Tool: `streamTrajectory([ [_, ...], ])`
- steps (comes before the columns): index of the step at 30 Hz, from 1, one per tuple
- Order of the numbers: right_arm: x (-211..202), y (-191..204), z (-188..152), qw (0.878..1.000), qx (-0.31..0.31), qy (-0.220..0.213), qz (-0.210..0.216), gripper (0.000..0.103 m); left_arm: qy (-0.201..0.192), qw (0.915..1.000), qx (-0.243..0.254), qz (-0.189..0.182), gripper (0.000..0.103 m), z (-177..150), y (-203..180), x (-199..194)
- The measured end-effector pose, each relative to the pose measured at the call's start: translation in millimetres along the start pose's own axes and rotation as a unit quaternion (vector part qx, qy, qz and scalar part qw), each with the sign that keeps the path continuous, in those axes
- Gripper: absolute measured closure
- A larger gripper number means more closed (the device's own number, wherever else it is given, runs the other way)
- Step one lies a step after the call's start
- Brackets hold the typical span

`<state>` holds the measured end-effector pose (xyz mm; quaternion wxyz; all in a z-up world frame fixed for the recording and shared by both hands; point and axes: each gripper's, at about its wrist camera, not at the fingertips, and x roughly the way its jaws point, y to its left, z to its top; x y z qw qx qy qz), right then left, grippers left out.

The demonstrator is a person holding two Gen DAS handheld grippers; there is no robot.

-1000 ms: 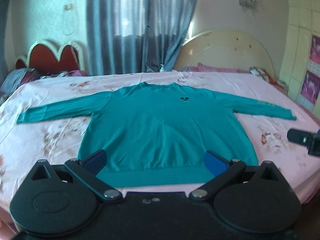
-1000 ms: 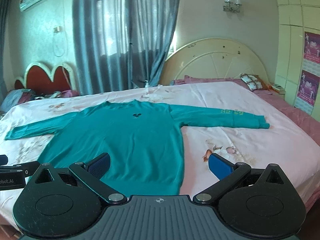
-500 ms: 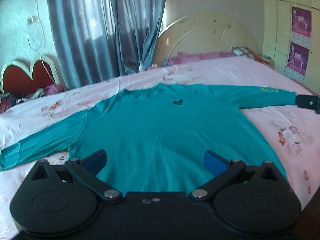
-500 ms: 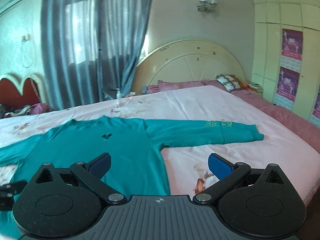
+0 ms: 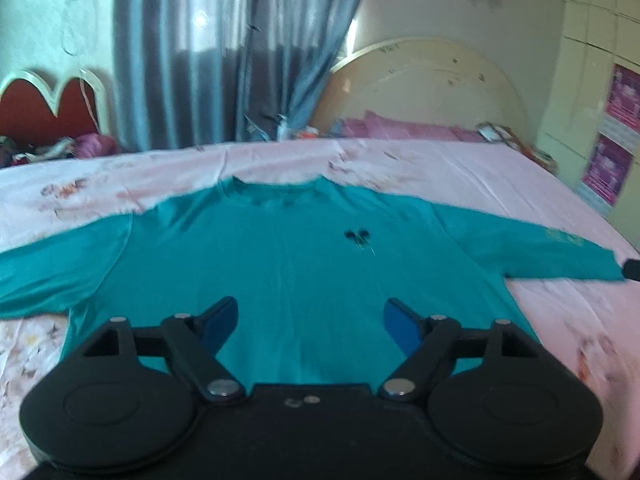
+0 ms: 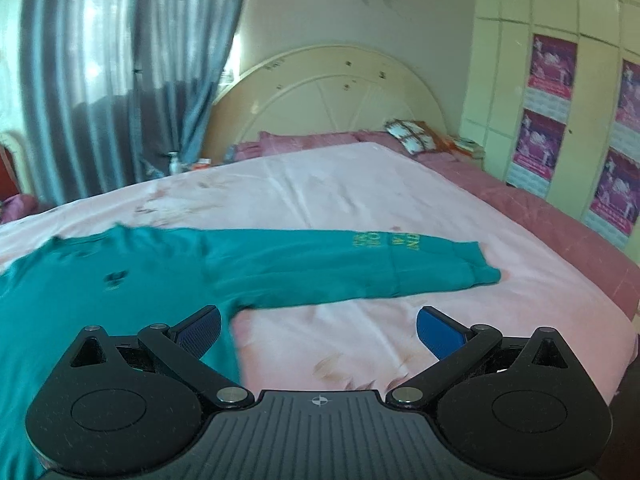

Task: Fold small clothes
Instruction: 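Move the right tool to the sleeve cuff and close on it, then carry the cuff with the right tool across the sweatshirt body, then release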

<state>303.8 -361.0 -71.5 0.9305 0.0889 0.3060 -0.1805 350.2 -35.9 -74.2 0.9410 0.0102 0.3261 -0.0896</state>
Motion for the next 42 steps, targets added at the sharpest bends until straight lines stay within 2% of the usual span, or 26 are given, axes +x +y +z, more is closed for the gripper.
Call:
streamTrajectory([
  [3,42.1,-34.7,10.5,0.999,0.033,0.014,-0.007,0.001,0.02,0.9995,-0.025,0.003,0.016,12.7,-11.6,27.9],
  [5,66.1,-62.9,17.1,0.998,0.063,0.013,-0.01,0.002,0.037,0.9987,-0.033,-0.006,0.021,22.5,-22.0,48.8],
  [6,78.2,-77.1,19.8,0.997,0.077,0.016,-0.012,0.039,0.041,0.9987,-0.031,-0.003,0.023,27.0,-28.0,56.9],
  [8,106.7,-110.2,22.7,0.99,0.13,0.042,-0.021,0.083,0.043,0.9986,-0.03,0.001,0.023,35.7,-41.3,72.4],
  [11,138.4,-151.2,23.2,0.98,0.187,0.056,-0.031,0.083,0.033,0.999,-0.024,0.016,0.016,44.8,-63.0,90.3],
  [15,166.6,-191.8,19.7,0.966,0.242,0.077,-0.045,0.082,0.041,0.9991,-0.003,0.009,0.015,51.3,-90.9,111.9],
  [17,171.0,-205.4,14.8,0.958,0.268,0.09,-0.044,0.082,0.05,0.9987,0.011,0.005,0.016,52.0,-104.6,120.9],
  [20,156.7,-206.2,7.4,0.957,0.276,0.084,-0.038,0.081,0.057,0.9982,0.021,-0.001,0.016,52.8,-120.9,132.9],
  [23,144.9,-209.7,1.9,0.955,0.29,0.061,-0.025,0.041,0.066,0.9972,0.036,-0.004,0.016,52.1,-132.3,142.0],
  [25,142.4,-212.2,2.1,0.953,0.298,0.046,-0.017,0.037,0.067,0.9968,0.044,-0.004,0.016,51.2,-137.7,145.5],
  [28,148.7,-224.0,2.4,0.942,0.334,0.032,0.001,0.038,0.07,0.9963,0.05,-0.004,0.016,52.0,-140.7,148.8],
  [30,154.3,-230.5,2.1,0.935,0.352,0.035,0.009,0.052,0.068,0.9963,0.053,-0.002,0.016,53.6,-140.5,149.0],
  [34,157.1,-246.1,-7.6,0.916,0.399,0.023,0.023,0.066,0.06,0.997,0.049,0.005,0.02,58.4,-131.8,145.4],
  [35,160.6,-251.8,-10.2,0.911,0.411,0.02,0.021,0.077,0.058,0.9972,0.046,0.01,0.024,60.0,-127.1,143.9],
  [36,161.4,-256.6,-12.3,0.907,0.421,0.021,0.016,0.093,0.057,0.9973,0.043,0.016,0.026,61.4,-121.0,142.6],
  [37,161.3,-260.0,-12.6,0.908,0.419,0.021,0.011,0.097,0.059,0.9973,0.039,0.021,0.029,62.9,-114.8,142.3],
  [38,158.7,-258.5,-9.5,0.915,0.403,0.019,0.006,0.097,0.059,0.9973,0.034,0.028,0.03,64.1,-106.7,141.2],
  [40,155.1,-243.9,3.8,0.942,0.335,0.017,-0.014,0.097,0.06,0.9973,0.019,0.038,0.03,64.1,-87.7,137.7],
  [42,152.8,-228.8,14.4,0.957,0.289,0.013,-0.02,0.097,0.062,0.9969,0.001,0.048,0.03,62.0,-66.8,132.9],
])
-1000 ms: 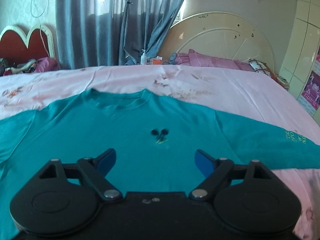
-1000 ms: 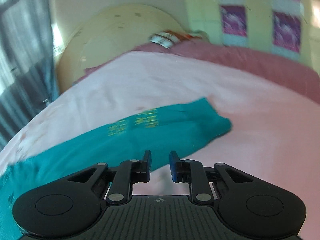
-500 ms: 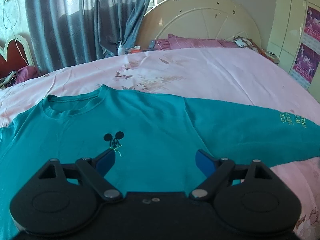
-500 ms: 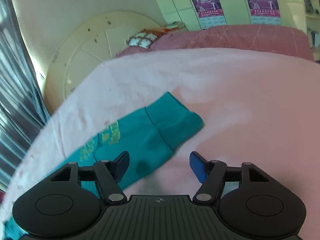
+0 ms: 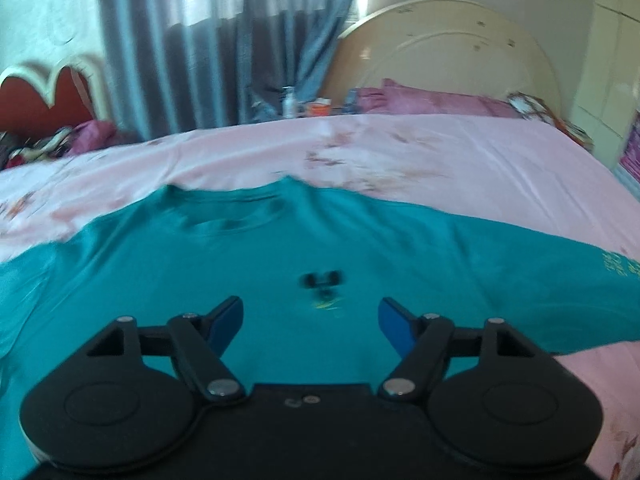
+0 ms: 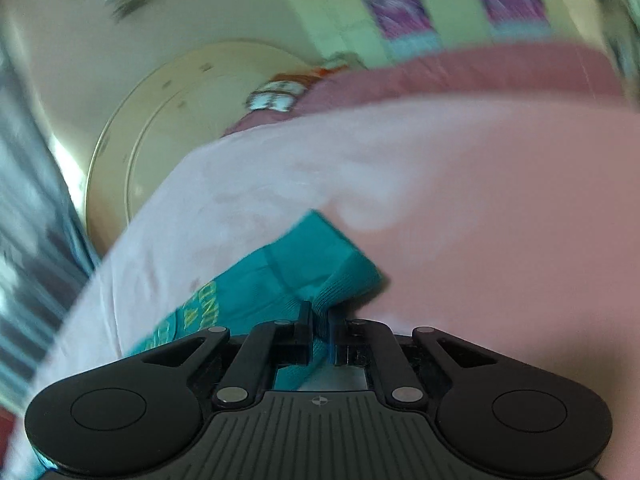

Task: Fold small clothes
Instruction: 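Carry the cuff with the right tool across the sweatshirt body, then release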

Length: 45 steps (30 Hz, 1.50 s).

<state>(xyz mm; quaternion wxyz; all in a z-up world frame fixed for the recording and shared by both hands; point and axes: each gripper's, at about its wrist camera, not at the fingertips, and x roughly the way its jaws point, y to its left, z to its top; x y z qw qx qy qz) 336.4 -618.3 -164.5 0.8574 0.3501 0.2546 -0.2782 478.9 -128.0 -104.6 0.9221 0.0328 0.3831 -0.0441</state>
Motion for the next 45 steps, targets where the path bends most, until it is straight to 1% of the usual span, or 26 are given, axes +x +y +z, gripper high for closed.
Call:
streamTrajectory([
  [3,-10.8,28.1,-0.9,0.999,-0.047,-0.021,0.011,0.097,0.022,0.9996,-0.018,-0.004,0.025,-3.8,32.5,-2.6],
  [5,-16.6,58.8,-3.9,0.996,-0.083,-0.027,0.035,0.097,0.025,0.9995,-0.017,-0.011,0.015,-7.4,52.8,-7.9],
  [7,-20.7,99.0,-13.8,0.99,-0.12,-0.022,0.067,0.097,0.024,0.9994,-0.024,-0.005,0.015,-10.2,74.2,-12.2],
  [8,-23.3,119.6,-21.1,0.987,-0.139,-0.017,0.084,0.097,0.024,0.9992,-0.031,-0.008,0.017,-10.5,84.5,-13.0],
  [10,-32.0,167.0,-43.0,0.975,-0.186,-0.007,0.119,0.097,0.022,0.9985,-0.046,-0.018,0.023,-12.1,108.2,-14.1],
  [13,-43.2,235.1,-84.5,0.955,-0.24,0.018,0.171,0.097,0.016,0.9976,-0.059,-0.034,0.026,-12.8,141.9,-14.6],
  [14,-45.8,254.6,-101.3,0.949,-0.256,0.027,0.184,0.097,0.014,0.9973,-0.06,-0.04,0.028,-13.0,153.1,-15.4],
  [16,-52.2,292.9,-140.0,0.933,-0.289,0.046,0.207,0.097,0.011,0.9968,-0.062,-0.049,0.028,-14.1,174.5,-16.8],
  [19,-56.1,335.7,-196.0,0.913,-0.328,0.078,0.23,0.097,0.011,0.9962,-0.065,-0.057,0.029,-17.3,204.1,-17.0],
  [22,-64.6,366.0,-249.4,0.891,-0.364,0.104,0.249,0.097,0.022,0.9949,-0.071,-0.068,0.03,-22.0,231.5,-16.1],
  [24,-72.5,377.9,-281.3,0.877,-0.39,0.113,0.257,0.097,0.025,0.9944,-0.074,-0.071,0.03,-26.3,246.3,-16.1],
  [28,-76.7,402.8,-330.1,0.853,-0.43,0.124,0.27,0.097,0.027,0.9932,-0.081,-0.079,0.03,-35.4,267.8,-16.5],
  [30,-76.5,413.4,-350.5,0.844,-0.442,0.128,0.277,0.097,0.03,0.9925,-0.083,-0.084,0.03,-38.5,273.3,-14.4],
  [32,-77.1,419.7,-365.8,0.837,-0.448,0.136,0.283,0.097,0.031,0.9914,-0.087,-0.092,0.036,-41.7,279.1,-13.3],
  [35,-74.1,428.8,-390.0,0.824,-0.465,0.14,0.291,0.097,0.031,0.9881,-0.1,-0.113,0.037,-44.1,281.4,-10.5],
  [37,-77.0,429.2,-396.1,0.817,-0.48,0.124,0.294,0.097,0.031,0.9863,-0.108,-0.121,0.036,-43.0,278.5,-7.0],
  [38,-79.9,427.9,-397.1,0.816,-0.483,0.118,0.294,0.097,0.03,0.9858,-0.108,-0.125,0.032,-42.3,275.7,-4.9],
  [39,-81.4,425.1,-394.0,0.818,-0.482,0.113,0.293,0.097,0.03,0.9853,-0.109,-0.128,0.029,-41.4,272.3,-2.2],
  [40,-86.5,418.7,-387.6,0.822,-0.479,0.108,0.289,0.097,0.029,0.9847,-0.11,-0.132,0.024,-39.9,267.3,1.7],
  [41,-89.3,411.1,-379.2,0.827,-0.472,0.105,0.287,0.097,0.028,0.9837,-0.111,-0.138,0.022,-38.3,261.5,6.6],
  [42,-93.3,402.5,-369.9,0.834,-0.461,0.102,0.285,0.097,0.027,0.9823,-0.112,-0.148,0.022,-36.2,254.7,12.1],
  [44,-96.3,379.6,-344.3,0.856,-0.436,0.09,0.262,0.097,0.034,0.9785,-0.112,-0.17,0.022,-30.0,236.5,26.8],
  [45,-95.5,364.5,-328.0,0.871,-0.419,0.084,0.243,0.097,0.034,0.9775,-0.108,-0.178,0.022,-27.9,227.4,33.9],
])
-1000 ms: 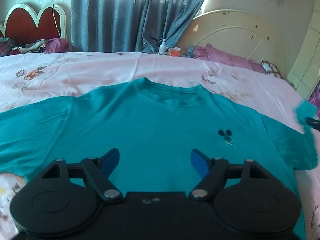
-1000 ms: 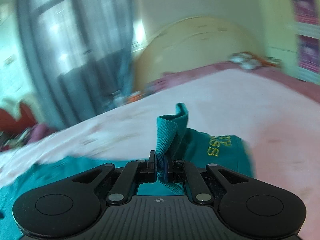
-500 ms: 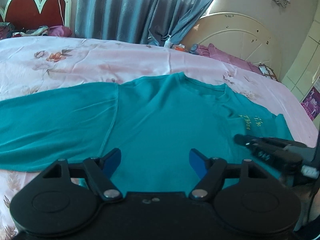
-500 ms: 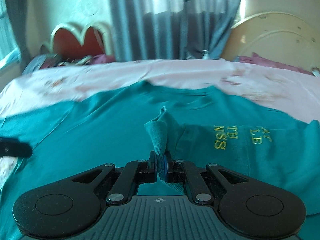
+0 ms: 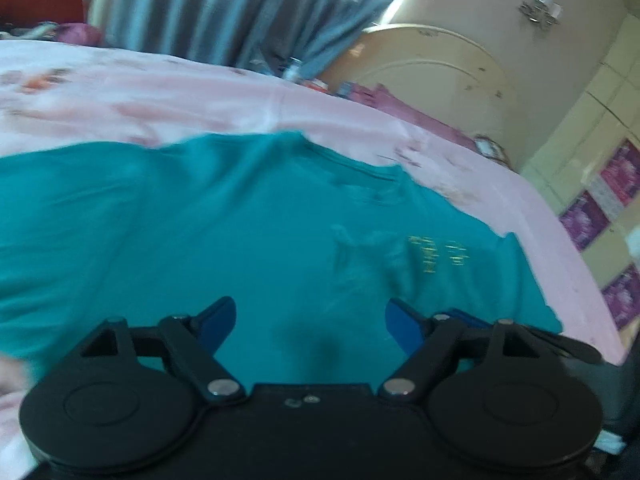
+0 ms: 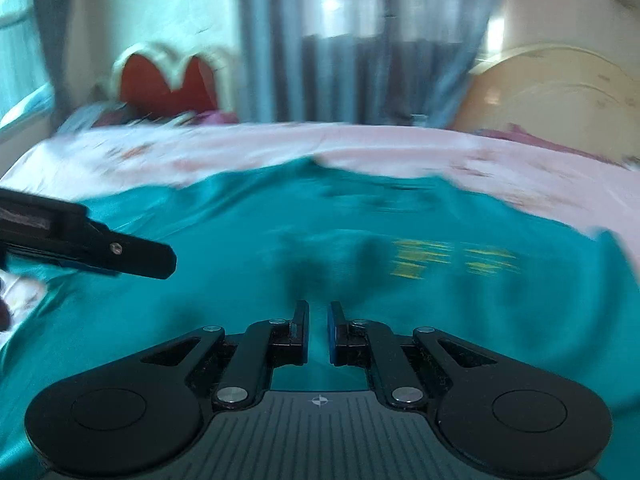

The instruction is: Fold small clothes

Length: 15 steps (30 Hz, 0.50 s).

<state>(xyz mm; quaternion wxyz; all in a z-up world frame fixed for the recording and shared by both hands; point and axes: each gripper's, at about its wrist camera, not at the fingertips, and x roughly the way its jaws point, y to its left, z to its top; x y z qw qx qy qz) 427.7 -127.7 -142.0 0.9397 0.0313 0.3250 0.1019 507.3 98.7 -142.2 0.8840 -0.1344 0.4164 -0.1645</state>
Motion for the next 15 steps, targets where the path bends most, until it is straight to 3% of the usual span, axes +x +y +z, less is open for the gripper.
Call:
streamTrajectory([
  [6,-61.2,-106.8,-12.5,0.99,0.076,-0.003,-0.119,0.096,0.041,0.9988,0.025,-0.009,0.028,8.8,-28.9,55.3],
  [8,-74.9,-132.2,-18.9,0.985,0.088,-0.006,-0.151,0.096,0.047,0.9983,0.032,-0.006,0.045,12.0,-34.9,64.3],
  [10,-78.5,-153.2,-23.9,0.98,0.1,-0.005,-0.173,0.073,0.054,0.9981,0.029,-0.005,0.059,15.7,-36.6,71.3],
  [11,-78.1,-158.8,-25.0,0.979,0.101,-0.012,-0.179,0.054,0.053,0.9983,0.026,-0.001,0.067,17.5,-36.3,73.1],
  [15,-61.6,-160.7,-21.4,0.984,0.071,-0.002,-0.162,0.051,0.047,0.9989,0.007,0.001,0.085,20.5,-31.0,77.2],
])
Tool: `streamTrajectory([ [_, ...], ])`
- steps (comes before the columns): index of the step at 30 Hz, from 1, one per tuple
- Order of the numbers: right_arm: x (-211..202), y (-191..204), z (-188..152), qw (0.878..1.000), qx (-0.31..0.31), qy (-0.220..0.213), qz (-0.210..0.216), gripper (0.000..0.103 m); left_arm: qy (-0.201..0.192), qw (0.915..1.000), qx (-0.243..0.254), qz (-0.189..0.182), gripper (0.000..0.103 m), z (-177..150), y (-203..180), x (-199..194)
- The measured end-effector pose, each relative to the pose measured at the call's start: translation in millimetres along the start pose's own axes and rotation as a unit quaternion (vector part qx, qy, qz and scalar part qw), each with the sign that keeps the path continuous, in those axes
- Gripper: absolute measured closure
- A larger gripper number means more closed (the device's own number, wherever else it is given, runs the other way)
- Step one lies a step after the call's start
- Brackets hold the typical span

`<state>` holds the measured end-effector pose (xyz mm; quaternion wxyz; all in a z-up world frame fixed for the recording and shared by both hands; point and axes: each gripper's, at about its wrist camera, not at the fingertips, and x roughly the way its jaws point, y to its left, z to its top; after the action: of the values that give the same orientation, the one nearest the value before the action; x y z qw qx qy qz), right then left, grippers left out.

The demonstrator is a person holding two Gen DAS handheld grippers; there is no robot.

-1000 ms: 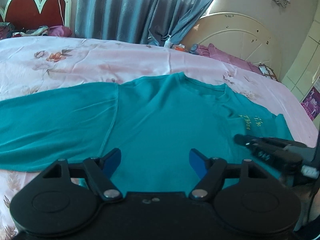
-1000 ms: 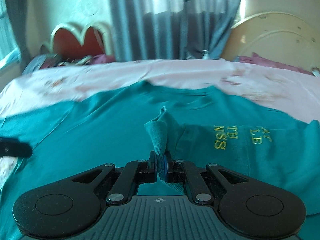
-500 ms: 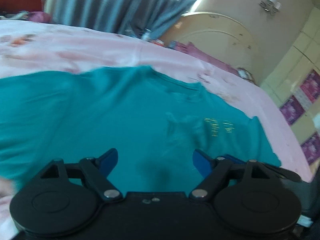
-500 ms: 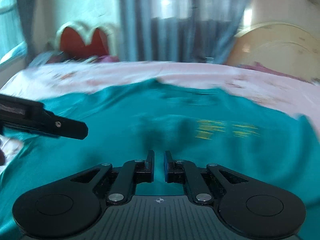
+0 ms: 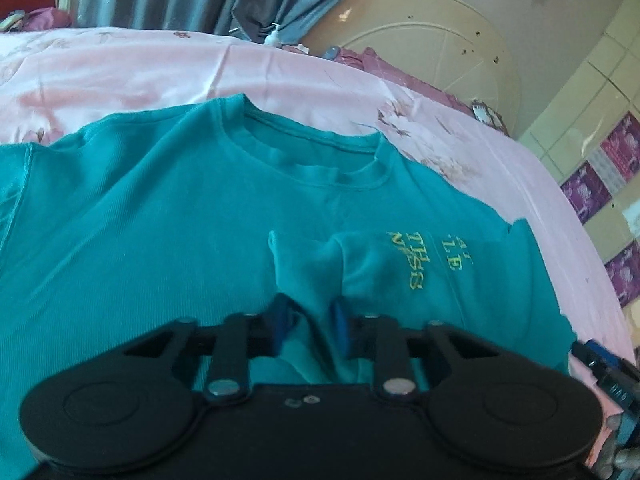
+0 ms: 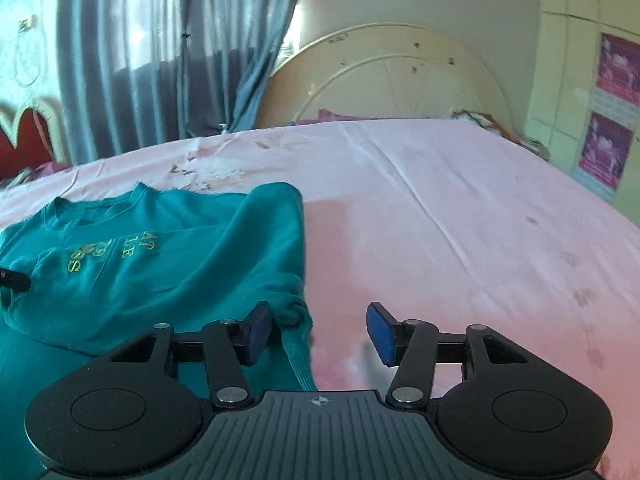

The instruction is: Fold small clothes

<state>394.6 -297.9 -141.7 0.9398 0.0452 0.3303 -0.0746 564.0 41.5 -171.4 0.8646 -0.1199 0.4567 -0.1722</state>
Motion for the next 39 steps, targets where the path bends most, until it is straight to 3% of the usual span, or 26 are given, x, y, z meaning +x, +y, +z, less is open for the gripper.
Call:
streamTrajectory([
  [3,13.1,7.9,-0.1,0.999,-0.038,0.025,0.026,0.051,-0.015,0.9997,-0.016,-0.009,0.092,0.5,2.9,-2.8],
  [5,18.4,10.9,-9.6,0.997,-0.063,0.033,0.019,0.051,-0.031,0.9993,-0.016,-0.013,0.094,-1.0,2.1,-6.7],
  [6,20.8,9.8,-12.9,0.997,-0.066,0.035,0.009,0.057,-0.041,0.9989,-0.014,-0.016,0.094,-1.8,1.5,-9.1],
  [8,24.1,-9.2,-14.7,0.999,-0.02,0.033,-0.028,0.077,-0.082,0.9964,-0.014,-0.018,0.095,-5.3,0.8,-22.3],
  [9,24.5,-23.2,-14.1,0.999,0.024,0.034,-0.017,0.077,-0.1,0.9948,-0.011,-0.018,0.095,-7.2,1.1,-27.7],
  [10,27.0,-28.3,-15.0,0.998,0.039,0.038,-0.006,0.077,-0.096,0.9954,0.0,-0.003,0.095,-8.3,-0.4,-25.6],
  [12,30.3,-18.8,-16.1,0.999,0.0,0.039,-0.005,0.077,-0.069,0.9975,0.01,0.002,0.094,-11.2,0.3,-12.8],
  [13,29.1,-15.7,-14.5,0.999,-0.007,0.033,0.007,0.077,-0.06,0.9981,0.008,0.001,0.091,-13.6,1.0,-8.0],
  [15,28.2,-12.9,-10.8,0.999,-0.006,0.026,0.032,0.077,-0.066,0.9978,0.003,0.007,0.073,-17.6,1.8,-11.5],
  [17,34.6,-9.0,-8.5,0.999,-0.019,0.028,0.026,0.077,-0.072,0.9974,-0.008,0.003,0.042,-20.9,3.3,-18.2],
  [18,38.1,-8.3,-7.8,0.999,-0.022,0.032,0.026,0.077,-0.077,0.997,-0.011,-0.002,0.038,-23.7,2.7,-22.4],
  [21,44.4,-9.0,-6.7,0.999,-0.03,0.03,0.031,0.077,-0.051,0.9985,-0.018,-0.002,0.052,-26.1,2.3,-20.7],
  [23,34.5,-6.2,-12.6,0.998,-0.045,0.021,0.026,0.077,-0.025,0.9994,-0.021,-0.012,0.094,-28.2,3.3,-14.0],
  [24,33.1,-8.6,-12.2,0.999,-0.044,0.011,0.008,0.081,-0.039,0.9988,-0.021,-0.021,0.094,-29.3,3.5,-17.3],
  [25,34.0,-15.5,-11.5,1.0,-0.023,0.017,0.005,0.084,-0.095,0.9951,-0.015,-0.024,0.094,-32.6,1.0,-31.0],
  [26,33.2,-23.6,-13.1,0.999,0.003,0.03,0.011,0.084,-0.121,0.9925,0.002,-0.017,0.094,-33.8,-2.6,-38.4],
  [27,36.2,-28.0,-14.9,0.999,0.012,0.042,0.019,0.084,-0.115,0.9933,0.007,-0.007,0.094,-33.5,-3.1,-36.5],
  [29,33.6,-26.3,-13.8,0.998,-0.021,0.054,0.038,0.084,-0.068,0.9977,0.0,0.003,0.093,-36.0,3.7,-19.0],
  [31,19.8,-34.6,-8.8,0.996,-0.027,0.043,0.07,0.068,-0.059,0.9983,0.006,-0.002,0.087,-38.3,6.7,-15.5],
  [32,11.3,-41.8,-5.1,0.996,-0.019,0.022,0.085,0.053,-0.06,0.9982,0.003,-0.006,0.076,-37.0,8.1,-18.3],
  [33,5.7,-47.9,0.3,0.995,-0.01,0.004,0.095,0.048,-0.064,0.998,0.004,-0.002,0.068,-35.3,8.6,-21.3],
  [34,5.5,-52.7,8.9,0.994,0.0,-0.005,0.105,0.048,-0.075,0.9971,0.01,0.009,0.048,-33.8,8.9,-26.7],
  [35,10.7,-55.9,18.3,0.993,0.012,-0.011,0.113,0.048,-0.092,0.9955,0.017,0.012,0.038,-33.0,8.5,-30.8],
  [36,21.1,-57.6,29.6,0.991,0.025,-0.013,0.127,0.048,-0.109,0.9937,0.026,0.011,0.037,-29.5,10.1,-32.6],
  [39,62.6,-59.3,60.6,0.983,0.074,-0.009,0.167,0.048,-0.093,0.9953,0.016,0.019,0.045,-8.6,17.6,-19.3],
])
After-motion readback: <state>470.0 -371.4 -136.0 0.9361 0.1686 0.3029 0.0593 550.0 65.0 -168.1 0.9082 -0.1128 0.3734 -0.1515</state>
